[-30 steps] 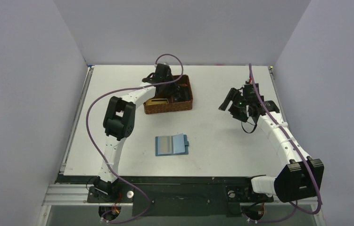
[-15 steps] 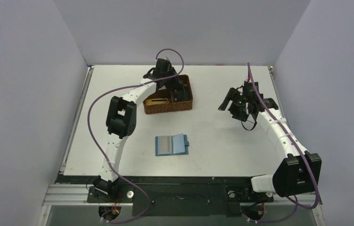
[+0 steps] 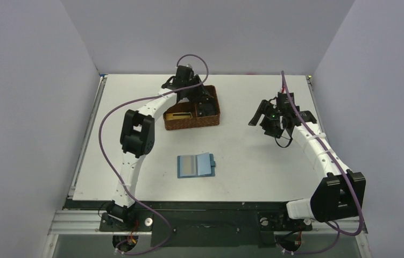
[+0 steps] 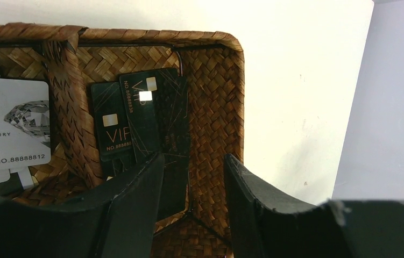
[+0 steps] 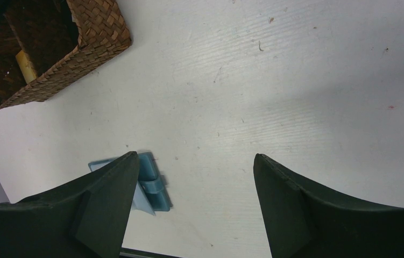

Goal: Take the credit cards out of the card holder
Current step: Place the credit card in the storage box.

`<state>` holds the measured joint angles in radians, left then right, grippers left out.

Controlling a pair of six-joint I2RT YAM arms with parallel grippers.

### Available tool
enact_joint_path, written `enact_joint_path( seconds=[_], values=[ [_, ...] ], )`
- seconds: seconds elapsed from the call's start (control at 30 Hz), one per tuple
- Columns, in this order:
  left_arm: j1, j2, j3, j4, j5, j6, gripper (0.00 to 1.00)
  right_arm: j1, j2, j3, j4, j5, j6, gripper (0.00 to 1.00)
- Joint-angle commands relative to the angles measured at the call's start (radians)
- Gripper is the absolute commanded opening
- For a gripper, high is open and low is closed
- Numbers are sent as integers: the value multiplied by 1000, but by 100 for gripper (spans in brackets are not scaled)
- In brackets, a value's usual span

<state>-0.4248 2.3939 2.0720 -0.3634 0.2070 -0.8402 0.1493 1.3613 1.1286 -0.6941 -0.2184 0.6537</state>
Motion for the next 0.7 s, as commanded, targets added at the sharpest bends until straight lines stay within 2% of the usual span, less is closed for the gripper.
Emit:
enact_joint_path(
  seconds=[0.0, 0.17, 0.67],
  values=[
    [10, -68, 57, -2, 21, 28, 43, -8, 3, 42, 12, -3, -11, 74],
    [12, -91, 57, -11, 34, 35, 48, -8, 4, 46, 12, -3, -5, 74],
    [20, -230, 10, -40, 79, 74, 52, -4, 2, 66, 16, 11, 24, 74]
  ],
)
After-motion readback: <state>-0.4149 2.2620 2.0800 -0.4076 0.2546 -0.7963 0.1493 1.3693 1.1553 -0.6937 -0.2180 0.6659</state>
